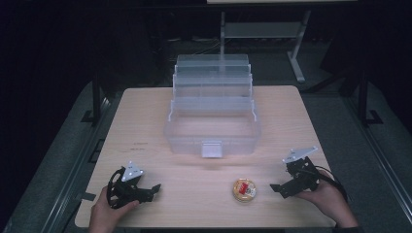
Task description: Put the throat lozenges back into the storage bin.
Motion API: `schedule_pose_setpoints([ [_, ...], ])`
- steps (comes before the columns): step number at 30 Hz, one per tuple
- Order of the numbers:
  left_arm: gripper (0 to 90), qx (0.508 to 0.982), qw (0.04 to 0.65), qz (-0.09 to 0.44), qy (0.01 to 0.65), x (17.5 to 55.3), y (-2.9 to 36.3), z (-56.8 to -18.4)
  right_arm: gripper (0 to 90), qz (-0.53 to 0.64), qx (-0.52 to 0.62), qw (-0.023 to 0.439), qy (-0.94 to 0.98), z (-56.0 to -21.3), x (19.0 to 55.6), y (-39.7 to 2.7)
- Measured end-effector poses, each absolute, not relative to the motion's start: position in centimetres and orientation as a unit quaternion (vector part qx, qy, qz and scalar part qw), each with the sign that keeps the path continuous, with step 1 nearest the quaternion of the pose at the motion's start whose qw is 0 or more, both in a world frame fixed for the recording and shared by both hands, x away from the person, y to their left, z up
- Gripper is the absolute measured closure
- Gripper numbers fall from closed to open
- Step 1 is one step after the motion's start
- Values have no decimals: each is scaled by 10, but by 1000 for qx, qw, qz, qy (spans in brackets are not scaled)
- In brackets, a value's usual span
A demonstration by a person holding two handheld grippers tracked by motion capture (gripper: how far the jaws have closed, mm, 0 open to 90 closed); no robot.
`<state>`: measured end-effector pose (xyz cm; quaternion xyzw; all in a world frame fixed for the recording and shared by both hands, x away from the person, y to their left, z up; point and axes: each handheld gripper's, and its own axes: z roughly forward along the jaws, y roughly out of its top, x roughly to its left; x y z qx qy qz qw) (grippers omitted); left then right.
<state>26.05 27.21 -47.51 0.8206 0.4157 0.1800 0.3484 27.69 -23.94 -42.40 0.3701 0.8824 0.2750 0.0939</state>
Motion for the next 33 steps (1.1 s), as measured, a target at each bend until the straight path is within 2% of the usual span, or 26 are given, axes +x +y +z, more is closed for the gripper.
schedule_pose_setpoints([
  [33,106,821,348,180,415,260,272,-475,2,266,320,72,907,-421,280,-197],
])
